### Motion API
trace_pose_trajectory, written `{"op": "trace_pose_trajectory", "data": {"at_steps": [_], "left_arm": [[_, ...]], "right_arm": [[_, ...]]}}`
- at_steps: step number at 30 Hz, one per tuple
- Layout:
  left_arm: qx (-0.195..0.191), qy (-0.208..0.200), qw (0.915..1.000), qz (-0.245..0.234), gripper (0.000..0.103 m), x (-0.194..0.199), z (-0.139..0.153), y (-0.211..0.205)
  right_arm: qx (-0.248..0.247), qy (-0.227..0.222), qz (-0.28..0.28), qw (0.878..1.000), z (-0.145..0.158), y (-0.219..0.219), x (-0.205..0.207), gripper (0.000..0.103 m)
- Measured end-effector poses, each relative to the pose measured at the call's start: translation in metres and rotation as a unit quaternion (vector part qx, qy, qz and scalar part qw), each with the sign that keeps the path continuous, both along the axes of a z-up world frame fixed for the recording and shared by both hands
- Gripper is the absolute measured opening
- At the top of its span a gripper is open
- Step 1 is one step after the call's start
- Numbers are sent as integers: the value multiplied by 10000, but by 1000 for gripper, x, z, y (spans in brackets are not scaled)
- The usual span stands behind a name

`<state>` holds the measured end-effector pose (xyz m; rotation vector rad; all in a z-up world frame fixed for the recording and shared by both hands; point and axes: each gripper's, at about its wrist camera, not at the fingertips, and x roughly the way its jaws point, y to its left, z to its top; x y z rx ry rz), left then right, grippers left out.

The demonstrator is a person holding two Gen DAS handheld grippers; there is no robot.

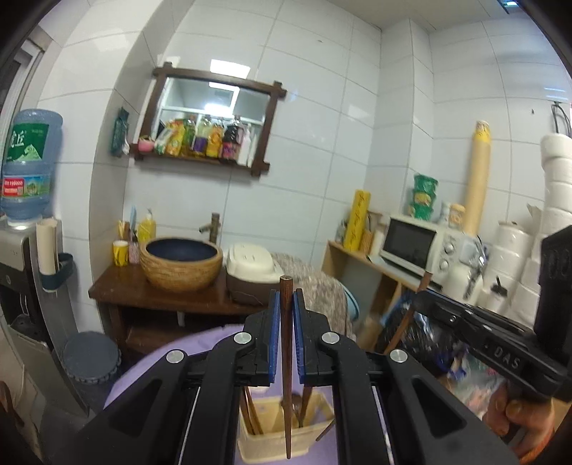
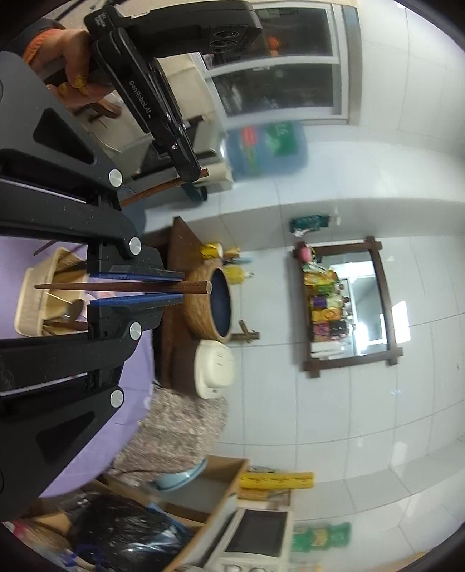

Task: Organize utensils
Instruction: 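Lift both chopsticks and carry them over the holder, then lower the chopsticks into the holder and open both tools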

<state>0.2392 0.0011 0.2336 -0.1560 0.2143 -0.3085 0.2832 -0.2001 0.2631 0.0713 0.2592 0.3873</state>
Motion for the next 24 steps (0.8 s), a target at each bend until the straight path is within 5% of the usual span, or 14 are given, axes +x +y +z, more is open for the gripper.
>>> {"op": "trace_pose_trajectory", "data": {"at_steps": [5,10,18,24], "left_arm": [[97,-158,9989,429,9,23,-3,-15],[306,118,9978,582,9,39,-50,-31],[656,473,9957,446,9,35,-118,-39],[713,700,9943,384,9,39,-135,-35]], "right_arm": [[-191,-184,-240,9994,-4,11,19,8],[-309,157,-385,9987,-57,17,42,8],[-440,691,-416,9958,-125,13,53,8],[-467,667,-422,9958,-133,10,49,8]]}}
